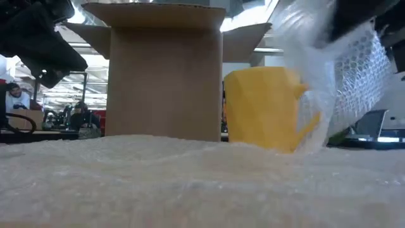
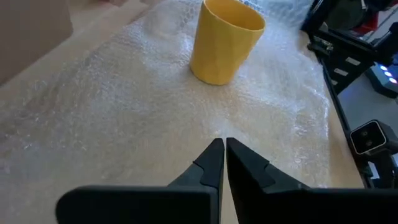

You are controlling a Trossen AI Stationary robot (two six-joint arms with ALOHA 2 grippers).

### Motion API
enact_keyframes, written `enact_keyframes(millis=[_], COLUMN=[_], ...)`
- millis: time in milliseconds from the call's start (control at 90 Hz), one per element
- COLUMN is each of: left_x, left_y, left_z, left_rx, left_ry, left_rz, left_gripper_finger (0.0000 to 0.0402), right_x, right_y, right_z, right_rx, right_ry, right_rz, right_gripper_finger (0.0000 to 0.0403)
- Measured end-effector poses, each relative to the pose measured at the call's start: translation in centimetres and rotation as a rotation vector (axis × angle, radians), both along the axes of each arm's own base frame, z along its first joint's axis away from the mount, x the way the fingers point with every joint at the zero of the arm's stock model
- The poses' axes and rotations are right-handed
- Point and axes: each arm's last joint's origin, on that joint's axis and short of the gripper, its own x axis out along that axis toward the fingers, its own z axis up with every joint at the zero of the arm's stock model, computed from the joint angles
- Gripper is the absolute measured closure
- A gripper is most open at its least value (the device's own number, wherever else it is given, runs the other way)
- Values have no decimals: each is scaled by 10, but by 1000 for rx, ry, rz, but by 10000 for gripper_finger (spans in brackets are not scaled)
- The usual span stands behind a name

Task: Wrap mug
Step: Wrap the yellow mug with bubble wrap

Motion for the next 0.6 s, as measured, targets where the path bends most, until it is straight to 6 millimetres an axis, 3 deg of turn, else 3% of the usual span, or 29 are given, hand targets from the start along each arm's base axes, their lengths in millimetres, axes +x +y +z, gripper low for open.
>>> enact_keyframes(millis=[144, 300, 600], left_x=[0, -1, -5], left_y=[0, -1, -6], left_z=[0, 0, 0], left_rx=[1, 5, 9], left_ry=[1, 1, 4], left_rz=[0, -8, -41], left_gripper_finger=[402, 402, 402], right_x=[26, 50, 62], right_y=[-20, -38, -61], right_z=[2, 3, 1], right_rx=[21, 178, 323], right_ry=[-10, 5, 74], right_rz=[49, 133, 153], right_gripper_finger=[403, 403, 403])
